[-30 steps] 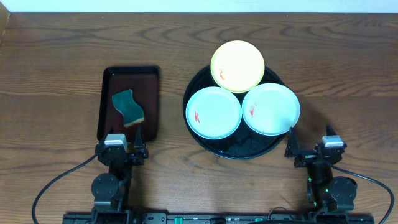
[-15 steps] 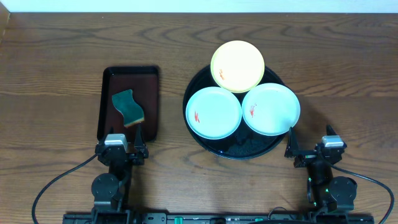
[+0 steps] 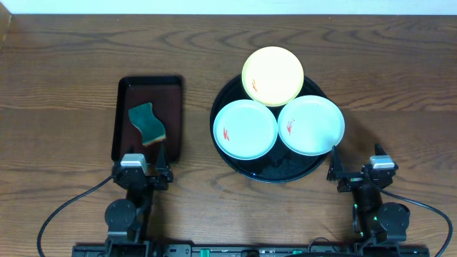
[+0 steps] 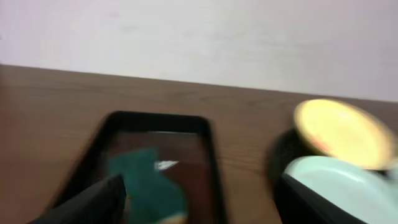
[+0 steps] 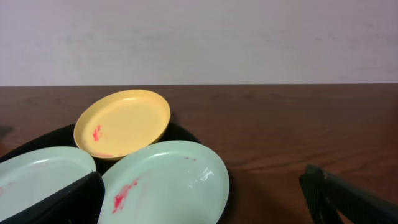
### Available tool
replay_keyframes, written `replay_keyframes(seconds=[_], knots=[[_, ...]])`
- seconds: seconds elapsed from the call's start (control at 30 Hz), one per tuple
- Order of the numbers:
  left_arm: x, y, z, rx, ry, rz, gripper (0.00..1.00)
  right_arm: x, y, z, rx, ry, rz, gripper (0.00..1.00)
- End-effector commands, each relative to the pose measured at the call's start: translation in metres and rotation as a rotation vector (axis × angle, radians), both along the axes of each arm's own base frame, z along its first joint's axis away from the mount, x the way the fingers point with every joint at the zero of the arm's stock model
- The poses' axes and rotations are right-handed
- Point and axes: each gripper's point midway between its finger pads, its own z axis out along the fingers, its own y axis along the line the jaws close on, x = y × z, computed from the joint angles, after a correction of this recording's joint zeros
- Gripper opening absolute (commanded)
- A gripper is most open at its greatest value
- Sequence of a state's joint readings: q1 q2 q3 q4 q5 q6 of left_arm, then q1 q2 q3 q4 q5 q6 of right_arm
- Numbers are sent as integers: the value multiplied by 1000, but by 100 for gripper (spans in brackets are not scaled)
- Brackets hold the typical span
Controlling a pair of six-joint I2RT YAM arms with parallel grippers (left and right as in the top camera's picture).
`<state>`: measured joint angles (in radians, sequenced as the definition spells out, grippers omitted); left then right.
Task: Clean dirty plates on tray and stack at the side
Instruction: 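Reach the left gripper to the green sponge and grasp it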
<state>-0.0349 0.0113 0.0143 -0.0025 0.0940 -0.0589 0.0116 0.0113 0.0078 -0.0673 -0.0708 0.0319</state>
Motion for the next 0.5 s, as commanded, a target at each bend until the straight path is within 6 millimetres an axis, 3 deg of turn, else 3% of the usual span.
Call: replay_keyframes(seconds=[0.0,0.07,0.23,0.37,0.47], knots=[[-10,-50,22,-123,-76,-293,77,0,2,-1,-19,1,7,99],[-15,-58,45,-110,-169,-353,77,0,2,-1,-18,1,7,99],[-29,-58,104,-52,-417,-362,78,0,2,-1,-19,1,7,99],[-32,-56,126,19,-419,-339,77,0,2,-1,-19,1,7,99],[-22,-39,138,34,-297,-230,77,0,2,-1,-19,1,7,99]])
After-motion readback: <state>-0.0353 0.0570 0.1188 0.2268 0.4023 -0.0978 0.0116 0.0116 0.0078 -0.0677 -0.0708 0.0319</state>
